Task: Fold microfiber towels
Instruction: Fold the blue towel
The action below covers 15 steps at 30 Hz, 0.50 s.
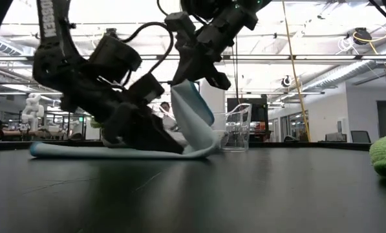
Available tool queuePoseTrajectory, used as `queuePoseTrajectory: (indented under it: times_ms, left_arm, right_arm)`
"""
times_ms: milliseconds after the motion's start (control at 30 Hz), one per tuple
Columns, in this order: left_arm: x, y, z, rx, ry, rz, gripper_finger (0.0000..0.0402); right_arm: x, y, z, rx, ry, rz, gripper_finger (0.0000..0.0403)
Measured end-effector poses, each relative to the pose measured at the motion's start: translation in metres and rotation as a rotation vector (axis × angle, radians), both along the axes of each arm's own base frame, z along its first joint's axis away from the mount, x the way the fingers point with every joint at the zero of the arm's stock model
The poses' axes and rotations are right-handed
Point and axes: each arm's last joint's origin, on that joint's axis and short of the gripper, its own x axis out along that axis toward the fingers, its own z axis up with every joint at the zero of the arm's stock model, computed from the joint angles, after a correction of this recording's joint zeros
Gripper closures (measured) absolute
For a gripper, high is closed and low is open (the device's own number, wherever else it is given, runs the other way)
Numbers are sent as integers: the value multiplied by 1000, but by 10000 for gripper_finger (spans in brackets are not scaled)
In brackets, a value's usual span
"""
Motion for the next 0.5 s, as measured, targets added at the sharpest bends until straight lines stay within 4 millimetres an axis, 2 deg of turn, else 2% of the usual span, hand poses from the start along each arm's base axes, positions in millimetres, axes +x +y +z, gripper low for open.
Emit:
queuePoseTrajectory:
  times_ms: [267,400,500]
  left_arm:
    - [-23,-7,35,80,-26,16,192]
    - [-38,-9,36,64,51,35,192]
    - [-56,-8,22,71,144,99,192]
  right_arm:
    - [-1,0,-1,-28,12,5,403]
    - [-1,0,-1,-32,15,6,403]
    - [-1,0,-1,-32,16,7,403]
